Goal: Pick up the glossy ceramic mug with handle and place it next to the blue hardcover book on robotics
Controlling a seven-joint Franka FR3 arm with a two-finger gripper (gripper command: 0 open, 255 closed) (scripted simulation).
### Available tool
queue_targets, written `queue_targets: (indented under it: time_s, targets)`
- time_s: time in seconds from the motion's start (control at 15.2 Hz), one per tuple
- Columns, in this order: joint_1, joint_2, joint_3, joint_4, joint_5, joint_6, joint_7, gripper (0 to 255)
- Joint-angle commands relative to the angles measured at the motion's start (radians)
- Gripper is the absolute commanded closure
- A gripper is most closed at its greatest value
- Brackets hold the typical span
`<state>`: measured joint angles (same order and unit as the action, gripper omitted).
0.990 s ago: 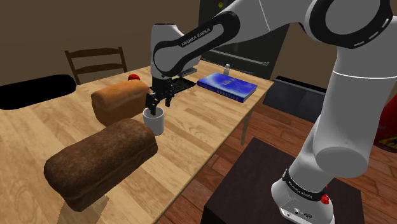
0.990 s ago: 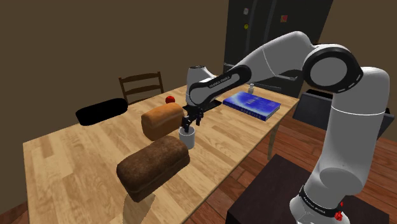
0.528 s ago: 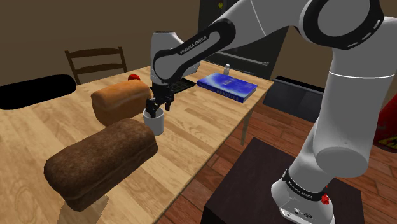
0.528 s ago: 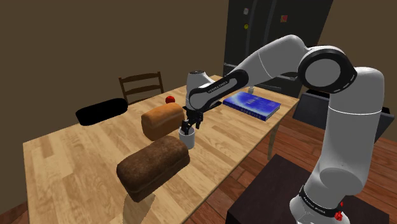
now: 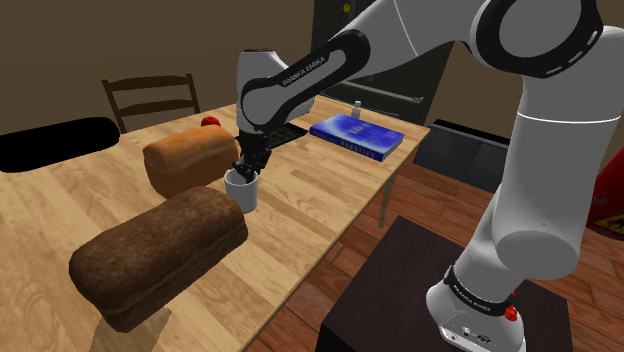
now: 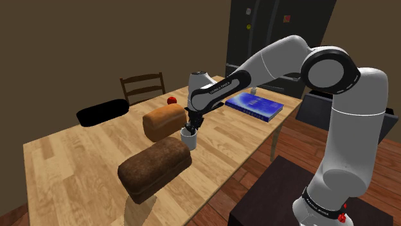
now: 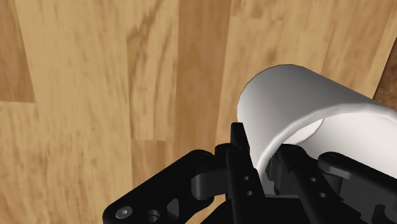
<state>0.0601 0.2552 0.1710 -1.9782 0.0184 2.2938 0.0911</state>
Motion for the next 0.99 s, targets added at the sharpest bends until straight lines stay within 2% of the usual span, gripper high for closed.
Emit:
queue_targets:
  time_s: [0.0, 0.33, 0.92]
  targets:
    - [0.000, 0.000, 0.000, 0.000, 0.000, 0.000, 0.000, 255]
    - [0.000, 0.000, 0.000, 0.000, 0.000, 0.000, 0.000, 255]
    - [-0.003, -0.057, 0.003, 0.052, 0.009, -0.108, -0.002, 255]
